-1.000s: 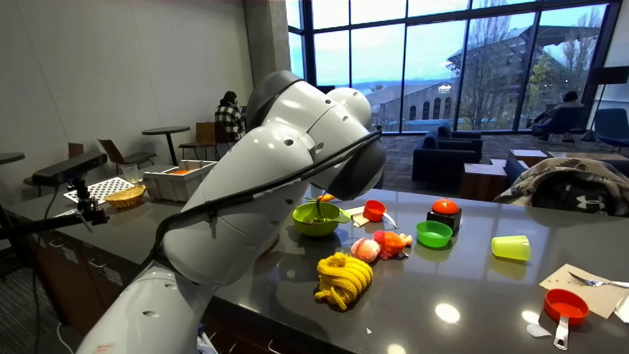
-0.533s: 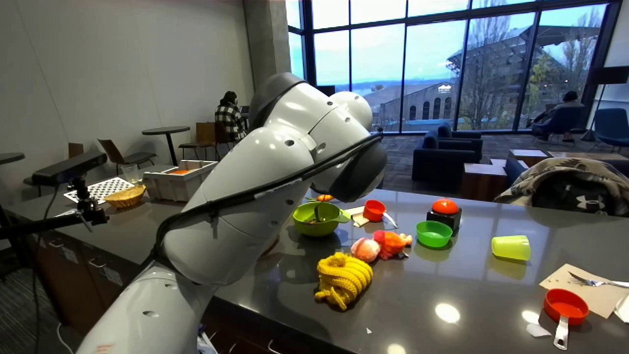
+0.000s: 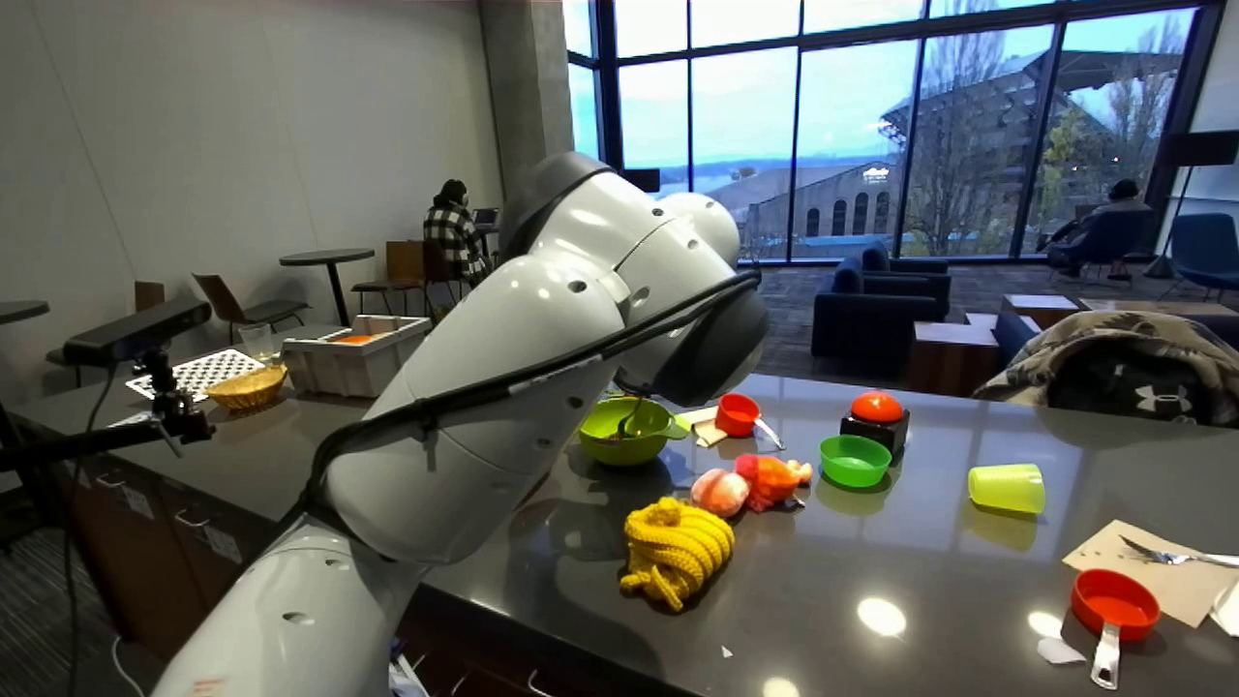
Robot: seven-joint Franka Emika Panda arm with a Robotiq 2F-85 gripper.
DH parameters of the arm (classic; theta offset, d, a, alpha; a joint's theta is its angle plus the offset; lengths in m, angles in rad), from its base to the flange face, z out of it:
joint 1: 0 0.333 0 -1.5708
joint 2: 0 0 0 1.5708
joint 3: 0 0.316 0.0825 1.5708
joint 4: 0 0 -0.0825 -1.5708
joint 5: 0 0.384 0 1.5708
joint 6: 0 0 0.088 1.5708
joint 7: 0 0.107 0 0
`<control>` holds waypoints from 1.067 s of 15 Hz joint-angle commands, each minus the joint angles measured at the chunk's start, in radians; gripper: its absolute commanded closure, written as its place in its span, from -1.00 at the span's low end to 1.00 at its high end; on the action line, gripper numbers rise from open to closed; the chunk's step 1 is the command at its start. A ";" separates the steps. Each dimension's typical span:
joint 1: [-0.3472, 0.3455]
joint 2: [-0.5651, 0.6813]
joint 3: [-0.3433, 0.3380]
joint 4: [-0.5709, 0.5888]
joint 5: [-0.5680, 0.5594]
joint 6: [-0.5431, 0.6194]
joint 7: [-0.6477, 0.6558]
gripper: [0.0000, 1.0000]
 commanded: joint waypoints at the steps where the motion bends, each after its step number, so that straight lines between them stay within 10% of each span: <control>1: -0.002 0.029 -0.010 -0.002 -0.029 0.023 0.025 0.98; 16: 0.051 0.018 -0.106 0.096 -0.037 0.014 0.027 0.98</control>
